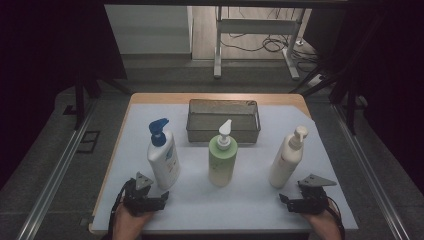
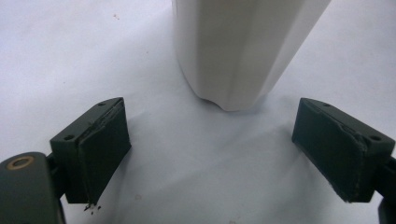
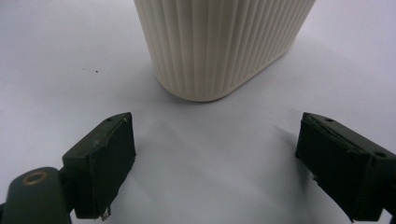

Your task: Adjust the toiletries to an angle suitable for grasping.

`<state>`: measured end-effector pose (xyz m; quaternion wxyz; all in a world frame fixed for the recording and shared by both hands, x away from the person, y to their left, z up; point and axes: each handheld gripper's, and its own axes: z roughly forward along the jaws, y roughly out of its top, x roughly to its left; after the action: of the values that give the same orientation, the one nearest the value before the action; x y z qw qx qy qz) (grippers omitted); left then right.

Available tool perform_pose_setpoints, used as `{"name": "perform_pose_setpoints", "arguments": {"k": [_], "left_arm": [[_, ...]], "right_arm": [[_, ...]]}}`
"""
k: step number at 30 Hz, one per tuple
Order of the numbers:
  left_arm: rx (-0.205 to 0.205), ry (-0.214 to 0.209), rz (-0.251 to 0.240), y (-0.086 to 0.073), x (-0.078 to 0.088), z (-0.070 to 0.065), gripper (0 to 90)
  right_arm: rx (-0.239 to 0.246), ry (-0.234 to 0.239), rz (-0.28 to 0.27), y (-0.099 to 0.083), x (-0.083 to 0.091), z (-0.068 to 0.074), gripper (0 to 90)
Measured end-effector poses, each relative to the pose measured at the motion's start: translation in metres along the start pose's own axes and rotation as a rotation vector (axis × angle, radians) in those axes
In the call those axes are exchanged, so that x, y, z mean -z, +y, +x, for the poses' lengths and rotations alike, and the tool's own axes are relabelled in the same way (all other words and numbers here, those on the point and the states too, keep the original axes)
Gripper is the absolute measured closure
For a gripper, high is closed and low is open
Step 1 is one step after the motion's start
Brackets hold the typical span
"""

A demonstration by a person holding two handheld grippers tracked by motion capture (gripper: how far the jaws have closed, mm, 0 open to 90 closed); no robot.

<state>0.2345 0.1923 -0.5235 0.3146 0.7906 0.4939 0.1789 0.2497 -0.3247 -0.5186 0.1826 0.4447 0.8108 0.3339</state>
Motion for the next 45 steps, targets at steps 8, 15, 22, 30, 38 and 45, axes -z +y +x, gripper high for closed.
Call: {"name": "perform_pose_setpoints", "arguments": {"k": [8,15,22,30,38,45], "left_arm": [[-0.001,0.001,0.0,0.0,0.0,-0.0001,10.8],[0.0,0.0,0.0,0.0001,0.0,-0.0002,10.8],[0.0,0.0,0.001,0.0001,0.0,0.0,10.8],[0.001,0.0,0.0,0.0002,0.0,0.0,10.8],[0.001,0.0,0.0,0.0001,0.0,0.0,10.8],[0.002,-0.001,0.0,0.0001,0.0,0.0,10.8]], "right_arm": [[0.001,0.0,0.0,-0.0001,0.0,0.0001,11.2],[0.001,-0.001,0.001,0.0001,0.0001,0.0001,11.3],[-0.001,0.0,0.005,0.0007,0.0001,0.0,11.3],[-0.016,-0.006,0.008,0.0018,0.0009,0.0003,13.1],[-0.022,0.028,0.013,0.0046,0.0046,0.0021,16.6],[0.0,0.044,0.012,0.0093,0.0099,0.0083,22.9]]}}
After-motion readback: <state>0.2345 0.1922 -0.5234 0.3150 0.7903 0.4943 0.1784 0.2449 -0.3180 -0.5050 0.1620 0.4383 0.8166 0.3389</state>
